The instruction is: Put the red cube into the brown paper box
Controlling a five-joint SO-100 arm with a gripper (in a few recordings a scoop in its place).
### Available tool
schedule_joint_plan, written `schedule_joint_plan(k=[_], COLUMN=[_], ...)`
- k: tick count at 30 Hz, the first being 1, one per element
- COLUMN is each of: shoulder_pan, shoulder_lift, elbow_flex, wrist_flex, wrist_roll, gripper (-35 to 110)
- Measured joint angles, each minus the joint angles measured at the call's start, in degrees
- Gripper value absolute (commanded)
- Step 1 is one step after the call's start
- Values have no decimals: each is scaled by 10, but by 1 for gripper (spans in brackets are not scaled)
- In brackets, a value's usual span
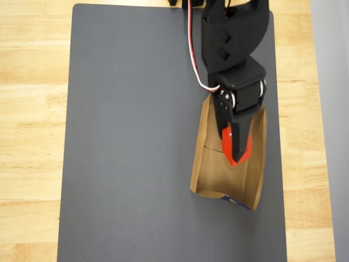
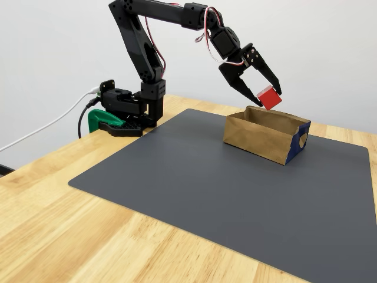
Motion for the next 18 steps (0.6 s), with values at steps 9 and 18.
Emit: schedule_joint_plan(k=[9, 18], shoulder_pan=[6, 7], shoulder_lift=[-50, -40], elbow_flex=[0, 0], wrist_flex=[-27, -8], wrist_roll=[11, 16], gripper=[27, 39])
